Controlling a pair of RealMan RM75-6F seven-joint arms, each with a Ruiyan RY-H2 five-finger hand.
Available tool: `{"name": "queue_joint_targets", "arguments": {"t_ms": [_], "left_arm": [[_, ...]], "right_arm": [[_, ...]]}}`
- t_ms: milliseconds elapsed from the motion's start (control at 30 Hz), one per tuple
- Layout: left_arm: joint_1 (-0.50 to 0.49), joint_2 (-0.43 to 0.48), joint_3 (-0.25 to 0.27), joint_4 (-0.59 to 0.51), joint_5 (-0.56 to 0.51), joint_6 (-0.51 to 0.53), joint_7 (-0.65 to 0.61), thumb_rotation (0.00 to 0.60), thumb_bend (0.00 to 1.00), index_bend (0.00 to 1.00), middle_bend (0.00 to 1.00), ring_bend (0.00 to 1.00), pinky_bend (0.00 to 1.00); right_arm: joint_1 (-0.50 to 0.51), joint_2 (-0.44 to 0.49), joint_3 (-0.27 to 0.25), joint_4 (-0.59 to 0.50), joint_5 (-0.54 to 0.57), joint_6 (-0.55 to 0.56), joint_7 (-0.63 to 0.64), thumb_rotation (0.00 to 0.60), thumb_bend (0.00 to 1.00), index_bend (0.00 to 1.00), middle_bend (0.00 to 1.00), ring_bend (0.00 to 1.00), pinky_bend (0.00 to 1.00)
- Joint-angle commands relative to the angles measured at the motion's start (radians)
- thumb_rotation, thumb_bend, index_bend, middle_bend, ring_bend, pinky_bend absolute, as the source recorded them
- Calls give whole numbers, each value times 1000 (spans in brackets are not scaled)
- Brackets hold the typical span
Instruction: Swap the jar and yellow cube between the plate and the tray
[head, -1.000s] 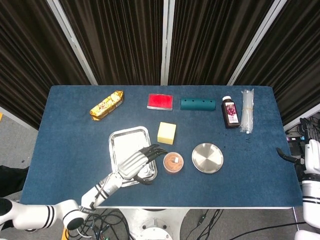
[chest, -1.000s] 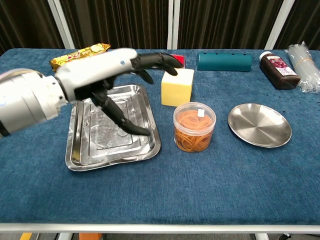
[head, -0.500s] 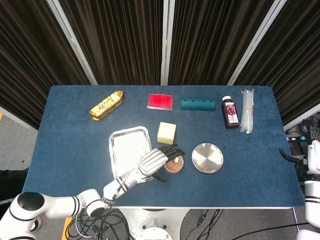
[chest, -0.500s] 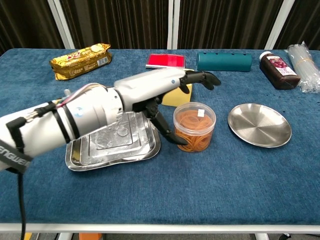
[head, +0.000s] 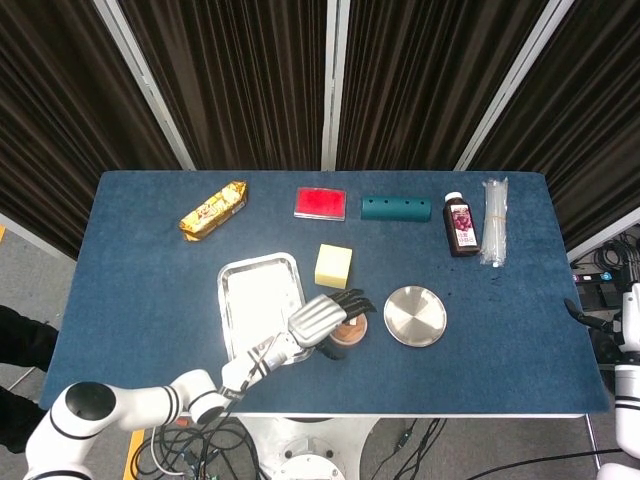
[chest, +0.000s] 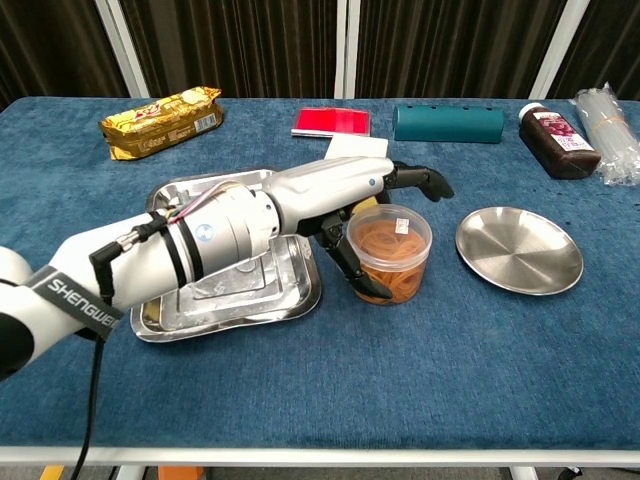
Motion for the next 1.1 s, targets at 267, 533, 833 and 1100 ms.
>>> {"name": "queue_joint_targets", "arguments": {"t_ms": [267,533,833,1100], "left_arm": [[-6,-5,1,18,-2,19,-6,600,223,316,308,229,461],[61,108,8,-164,14,140,56,600,241,335,334,251,481],[219,296,64,-285,-89,207,181,600,252,355,351,264,489],[275,260,77,-216,-135,208,170,600,248,331,324,252,478]], "right_arm": [[-1,-9,1,6,-3,0,-2,600,132,0,0,0,24],[6,-6,9,-7,5,-8,-24,600,137,0,0,0,24],[13,-11,-4,-50,-33,11,-70,600,137,0,1,0,24],[34,-5,1,-94,-37,6,-125,600,138,0,1,0,24]]}}
